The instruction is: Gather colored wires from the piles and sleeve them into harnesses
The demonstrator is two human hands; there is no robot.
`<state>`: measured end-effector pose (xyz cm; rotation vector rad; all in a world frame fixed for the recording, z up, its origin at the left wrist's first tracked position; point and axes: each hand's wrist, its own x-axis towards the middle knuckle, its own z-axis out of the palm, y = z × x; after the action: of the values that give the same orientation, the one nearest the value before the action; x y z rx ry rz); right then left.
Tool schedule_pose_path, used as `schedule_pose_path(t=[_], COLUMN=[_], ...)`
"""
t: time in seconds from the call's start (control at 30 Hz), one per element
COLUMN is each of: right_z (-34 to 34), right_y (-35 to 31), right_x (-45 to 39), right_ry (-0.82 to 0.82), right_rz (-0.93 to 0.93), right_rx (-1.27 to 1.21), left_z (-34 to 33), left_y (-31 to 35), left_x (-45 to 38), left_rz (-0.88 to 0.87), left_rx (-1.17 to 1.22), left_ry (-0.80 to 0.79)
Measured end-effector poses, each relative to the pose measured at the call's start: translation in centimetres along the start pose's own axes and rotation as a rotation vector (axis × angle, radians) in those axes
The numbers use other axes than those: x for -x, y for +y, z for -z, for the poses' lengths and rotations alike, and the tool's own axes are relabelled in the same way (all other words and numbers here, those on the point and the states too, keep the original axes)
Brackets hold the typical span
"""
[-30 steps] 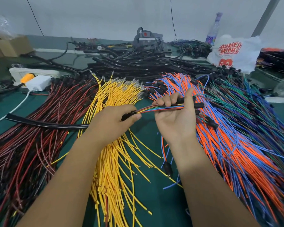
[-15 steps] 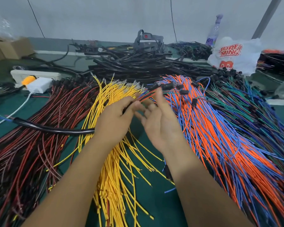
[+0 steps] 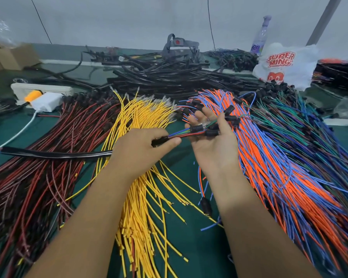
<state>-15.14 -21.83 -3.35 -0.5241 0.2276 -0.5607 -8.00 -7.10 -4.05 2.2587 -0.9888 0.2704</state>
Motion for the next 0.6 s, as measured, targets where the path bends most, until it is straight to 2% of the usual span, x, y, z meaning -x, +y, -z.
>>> schedule_pose_path(t=[0.13, 0.27, 0.37, 0.47, 0.6], right_z=[0.1, 0.0, -0.4, -0.6, -0.5], right_y=[-0.6, 0.2, 0.6, 0.9, 1.7], right_x=[-0.2, -0.3, 0.0, -0.1, -0.1], right_ry=[-0.078, -0.132, -0.168, -0.174, -0.195], right_rz=[0.029, -0.009, -0.055, 0.01, 0.175], right_rx=[0.035, 0.263, 0.248, 0.237, 0.521], left_z=[-0.1, -0.2, -0.1, -0.2, -0.2], left_y=[0.0, 0.0, 0.1, 0.2, 0.1], left_x=[-0.2, -0.2, 0.0, -0.1, 0.0], left_rz=[0.011, -0.034, -0.043, -0.072, -0.125], left_rx=[-0.023, -0.049, -0.023, -0.066, -0.065], left_ry=[-0.006, -0.025, -0.043, -0.034, -0.04])
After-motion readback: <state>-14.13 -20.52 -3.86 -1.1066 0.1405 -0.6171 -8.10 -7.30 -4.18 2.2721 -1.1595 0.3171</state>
